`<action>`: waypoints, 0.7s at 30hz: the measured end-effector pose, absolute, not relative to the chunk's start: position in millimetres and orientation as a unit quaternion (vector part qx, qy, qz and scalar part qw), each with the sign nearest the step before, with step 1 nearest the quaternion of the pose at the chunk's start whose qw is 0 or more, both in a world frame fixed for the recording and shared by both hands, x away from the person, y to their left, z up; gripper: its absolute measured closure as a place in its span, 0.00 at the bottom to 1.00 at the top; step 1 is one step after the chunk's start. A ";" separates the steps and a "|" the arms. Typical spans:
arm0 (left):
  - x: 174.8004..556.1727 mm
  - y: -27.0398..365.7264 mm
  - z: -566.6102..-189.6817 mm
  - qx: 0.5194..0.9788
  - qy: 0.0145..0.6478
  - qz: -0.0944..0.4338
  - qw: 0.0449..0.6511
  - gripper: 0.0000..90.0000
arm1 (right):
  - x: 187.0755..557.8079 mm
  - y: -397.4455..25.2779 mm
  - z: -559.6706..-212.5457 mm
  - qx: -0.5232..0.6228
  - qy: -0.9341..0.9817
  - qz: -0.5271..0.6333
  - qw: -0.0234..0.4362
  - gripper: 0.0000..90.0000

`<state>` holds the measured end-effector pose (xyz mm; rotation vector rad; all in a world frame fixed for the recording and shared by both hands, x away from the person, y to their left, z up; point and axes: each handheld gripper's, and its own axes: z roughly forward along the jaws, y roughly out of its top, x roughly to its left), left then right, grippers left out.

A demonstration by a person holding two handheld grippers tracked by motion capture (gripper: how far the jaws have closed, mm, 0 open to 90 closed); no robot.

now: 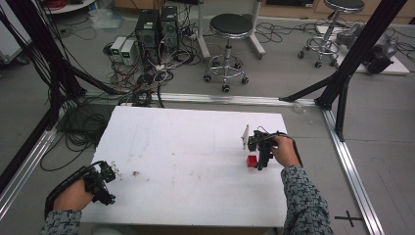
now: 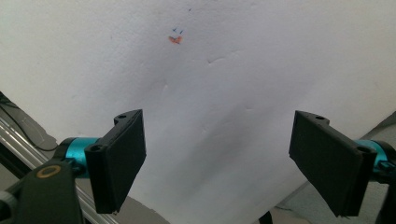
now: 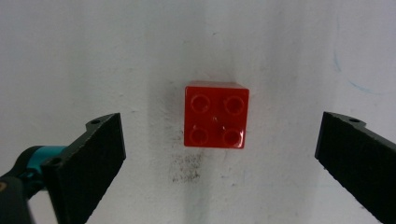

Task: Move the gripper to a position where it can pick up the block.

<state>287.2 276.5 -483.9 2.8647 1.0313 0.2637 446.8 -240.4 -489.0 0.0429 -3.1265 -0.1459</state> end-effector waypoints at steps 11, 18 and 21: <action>287.4 275.7 -483.2 0.937 0.336 0.084 0.042 0.21 | 447.3 -238.4 -510.5 0.009 -0.999 -0.028 0.015 0.01; 287.1 274.8 -483.8 0.937 0.337 0.085 0.043 0.21 | 446.3 -236.1 -515.7 0.006 -1.000 -0.025 0.016 0.01; 287.1 275.0 -483.6 0.937 0.337 0.087 0.043 0.21 | 446.2 -235.4 -515.6 0.005 -1.000 -0.026 0.016 0.01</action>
